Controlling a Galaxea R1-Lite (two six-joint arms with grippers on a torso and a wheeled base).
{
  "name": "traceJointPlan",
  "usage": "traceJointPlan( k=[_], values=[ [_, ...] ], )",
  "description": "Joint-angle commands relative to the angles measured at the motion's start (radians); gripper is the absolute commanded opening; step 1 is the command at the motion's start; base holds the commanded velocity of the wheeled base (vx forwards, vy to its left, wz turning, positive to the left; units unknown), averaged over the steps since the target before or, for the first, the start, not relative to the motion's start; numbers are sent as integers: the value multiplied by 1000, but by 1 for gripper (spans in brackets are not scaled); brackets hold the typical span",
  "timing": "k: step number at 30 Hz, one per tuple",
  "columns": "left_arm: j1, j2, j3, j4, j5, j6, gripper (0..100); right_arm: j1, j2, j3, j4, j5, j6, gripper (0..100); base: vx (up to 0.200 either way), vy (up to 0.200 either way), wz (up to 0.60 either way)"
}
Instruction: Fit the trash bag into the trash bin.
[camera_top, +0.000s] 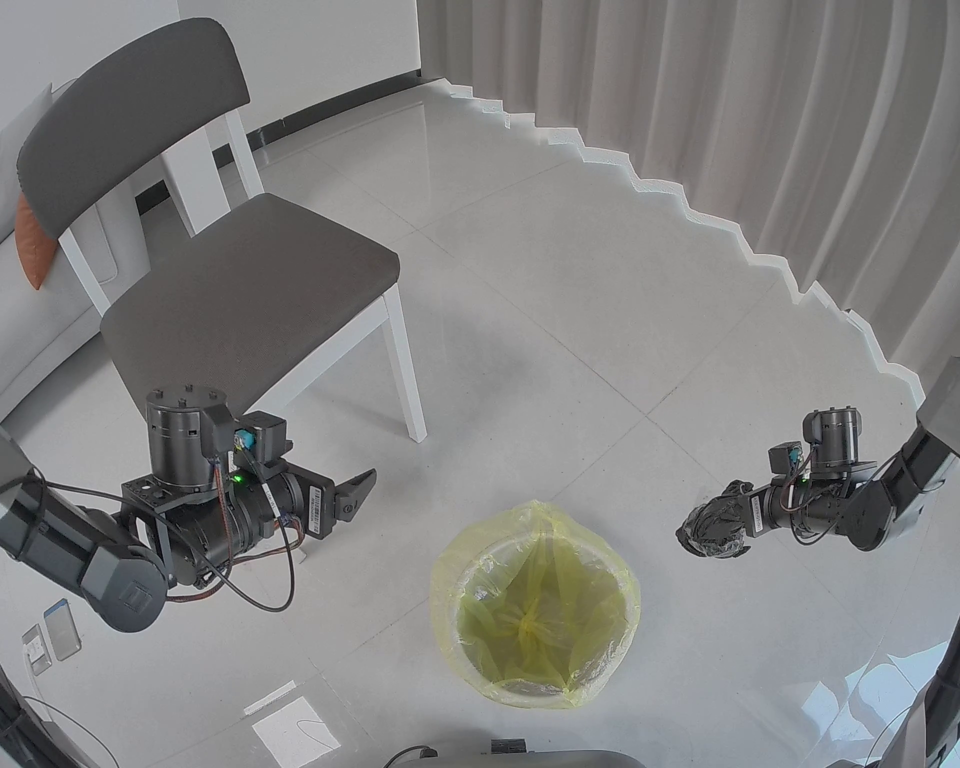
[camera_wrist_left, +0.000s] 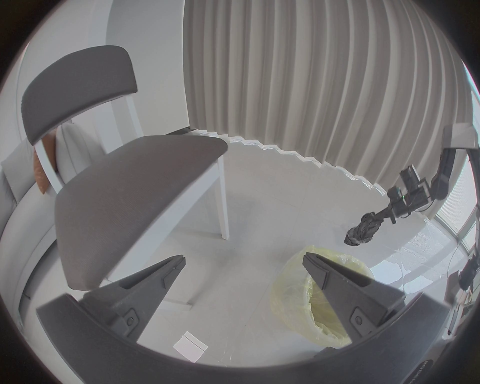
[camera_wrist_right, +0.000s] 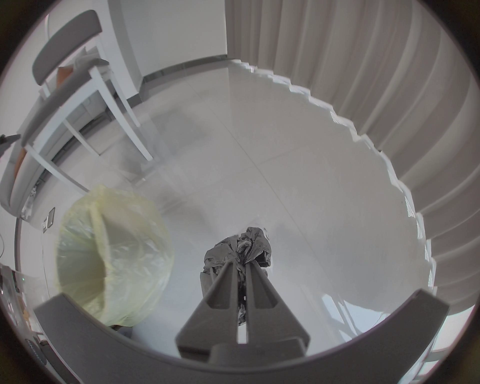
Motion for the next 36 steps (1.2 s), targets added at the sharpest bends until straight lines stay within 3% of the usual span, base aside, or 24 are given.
traceJointPlan(
  k=[1, 11, 13, 22, 36],
  values=[
    [-11, 88, 9, -48, -16, 0, 100, 85, -242, 127, -12, 38, -14, 0, 0, 0, 0],
    [-5, 104, 9, -54, -12, 3, 100, 294, -509, 161, 33, 41, -34, 0, 0, 0, 0],
    [-3, 124, 3, -58, -3, 5, 100, 372, -553, 181, 46, 47, -31, 0, 0, 0, 0],
    [-11, 130, -5, -58, -2, 14, 100, 552, -550, 187, 48, 81, -29, 0, 0, 0, 0],
    [-18, 104, -2, -94, -5, 21, 100, 585, -306, 245, 19, 79, -28, 0, 0, 0, 0]
  ],
)
